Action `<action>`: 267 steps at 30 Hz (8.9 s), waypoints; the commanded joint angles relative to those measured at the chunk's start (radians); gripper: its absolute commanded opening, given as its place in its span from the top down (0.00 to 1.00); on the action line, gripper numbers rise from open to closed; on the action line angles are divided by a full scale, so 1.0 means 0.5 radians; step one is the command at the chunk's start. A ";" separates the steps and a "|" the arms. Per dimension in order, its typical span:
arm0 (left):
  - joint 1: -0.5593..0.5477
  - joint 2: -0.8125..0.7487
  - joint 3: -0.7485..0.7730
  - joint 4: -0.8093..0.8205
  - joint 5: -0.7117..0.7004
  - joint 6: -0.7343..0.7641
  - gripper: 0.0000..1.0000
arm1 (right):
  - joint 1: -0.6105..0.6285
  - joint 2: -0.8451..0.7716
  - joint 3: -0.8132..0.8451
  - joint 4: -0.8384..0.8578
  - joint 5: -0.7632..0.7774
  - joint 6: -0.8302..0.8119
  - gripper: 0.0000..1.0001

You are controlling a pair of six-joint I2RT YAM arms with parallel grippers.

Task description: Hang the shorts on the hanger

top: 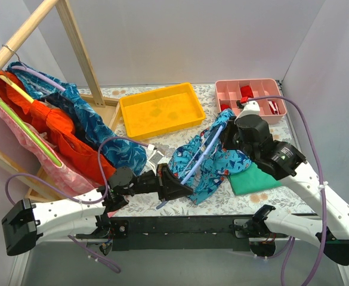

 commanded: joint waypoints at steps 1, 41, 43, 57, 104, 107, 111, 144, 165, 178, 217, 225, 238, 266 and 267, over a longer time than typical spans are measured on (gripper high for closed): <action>-0.009 0.074 0.006 0.580 -0.055 0.073 1.00 | 0.061 -0.039 0.105 -0.029 -0.073 -0.018 0.99; -0.033 -0.355 -0.185 0.747 -0.408 0.287 1.00 | 0.134 0.596 1.120 -0.845 0.302 -0.091 0.99; -0.033 -0.346 -0.167 0.738 -0.399 0.302 1.00 | 0.183 0.572 1.075 -0.793 0.286 -0.094 0.99; -0.033 -0.125 -0.197 0.857 -0.392 0.290 1.00 | 0.328 0.311 0.860 -0.541 0.157 -0.064 0.66; -0.033 0.203 -0.228 0.873 -0.202 0.345 1.00 | -0.906 0.397 0.317 0.195 -1.036 0.433 0.44; -0.036 0.243 -0.194 0.851 -0.190 0.358 1.00 | -0.884 0.363 0.228 0.201 -1.024 0.421 0.61; -0.039 0.310 -0.142 0.814 -0.193 0.382 1.00 | -0.777 0.317 0.215 0.131 -0.932 0.387 0.65; -0.269 0.474 0.018 0.394 -0.671 0.309 0.32 | -0.623 0.105 -0.046 -0.118 -0.843 0.160 0.99; -0.392 1.175 0.557 -0.747 -1.951 -0.375 0.62 | -0.627 -0.125 0.071 -0.587 -0.555 -0.045 0.99; -0.441 1.571 0.803 -0.818 -2.178 -0.308 0.58 | -0.627 -0.153 0.022 -0.578 -0.570 -0.033 0.99; -0.902 0.835 0.355 -1.855 -2.841 -1.498 1.00 | -0.899 0.093 0.280 -0.823 0.105 0.903 0.99; -0.935 0.786 0.288 -2.088 -2.795 -1.725 1.00 | -1.133 0.172 0.393 -0.768 -0.051 0.844 0.99; -1.036 0.669 0.343 -2.211 -2.819 -1.720 1.00 | -1.219 0.188 0.329 -0.707 0.013 0.829 0.99; -1.138 0.559 0.947 -1.797 -2.551 -0.603 1.00 | -0.780 0.264 0.307 -0.737 0.142 1.225 0.99; -1.047 0.565 0.981 -1.797 -2.482 -0.575 1.00 | -0.710 0.280 0.332 -0.750 0.142 1.246 0.99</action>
